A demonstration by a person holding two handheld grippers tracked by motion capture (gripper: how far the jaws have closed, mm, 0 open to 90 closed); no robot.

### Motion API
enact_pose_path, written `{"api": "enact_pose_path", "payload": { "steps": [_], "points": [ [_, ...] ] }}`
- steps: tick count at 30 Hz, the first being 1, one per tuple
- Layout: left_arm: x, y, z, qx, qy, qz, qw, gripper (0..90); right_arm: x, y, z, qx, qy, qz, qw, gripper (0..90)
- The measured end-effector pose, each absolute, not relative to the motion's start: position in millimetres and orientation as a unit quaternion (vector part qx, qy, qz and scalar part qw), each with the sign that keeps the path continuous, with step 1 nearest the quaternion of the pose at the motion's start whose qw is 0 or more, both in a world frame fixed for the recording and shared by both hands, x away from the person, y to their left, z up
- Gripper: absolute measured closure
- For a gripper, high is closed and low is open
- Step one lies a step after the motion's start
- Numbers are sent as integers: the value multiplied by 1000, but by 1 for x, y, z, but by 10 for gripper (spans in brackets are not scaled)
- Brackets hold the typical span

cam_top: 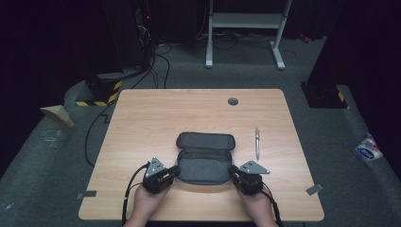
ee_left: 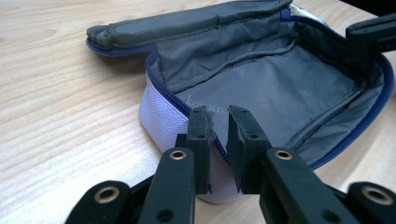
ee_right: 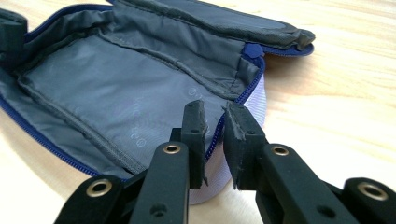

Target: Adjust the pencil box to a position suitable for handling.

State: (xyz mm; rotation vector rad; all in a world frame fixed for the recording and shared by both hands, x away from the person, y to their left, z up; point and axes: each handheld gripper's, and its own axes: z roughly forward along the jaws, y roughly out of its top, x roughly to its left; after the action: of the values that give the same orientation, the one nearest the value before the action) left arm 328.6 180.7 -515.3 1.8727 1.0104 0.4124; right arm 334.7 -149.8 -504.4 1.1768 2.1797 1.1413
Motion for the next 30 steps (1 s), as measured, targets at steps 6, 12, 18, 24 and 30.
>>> {"api": "enact_pose_path", "payload": {
  "steps": [6, 12, 18, 24, 30],
  "points": [
    [340, 175, -517, 759, 416, 174, 470, 784, 349, -150, -504, 431, 776, 408, 212, 767],
    [346, 173, -517, 749, 425, 176, 477, 783, 357, -152, -504, 433, 776, 403, 219, 750],
    [344, 176, -512, 738, 436, 187, 481, 660, 356, -155, -499, 430, 773, 414, 216, 679],
    [340, 179, -506, 729, 434, 186, 496, 654, 351, -159, -488, 424, 760, 441, 219, 650],
    [337, 178, -503, 729, 432, 185, 498, 655, 348, -159, -488, 425, 757, 445, 220, 646]
  ]
}}
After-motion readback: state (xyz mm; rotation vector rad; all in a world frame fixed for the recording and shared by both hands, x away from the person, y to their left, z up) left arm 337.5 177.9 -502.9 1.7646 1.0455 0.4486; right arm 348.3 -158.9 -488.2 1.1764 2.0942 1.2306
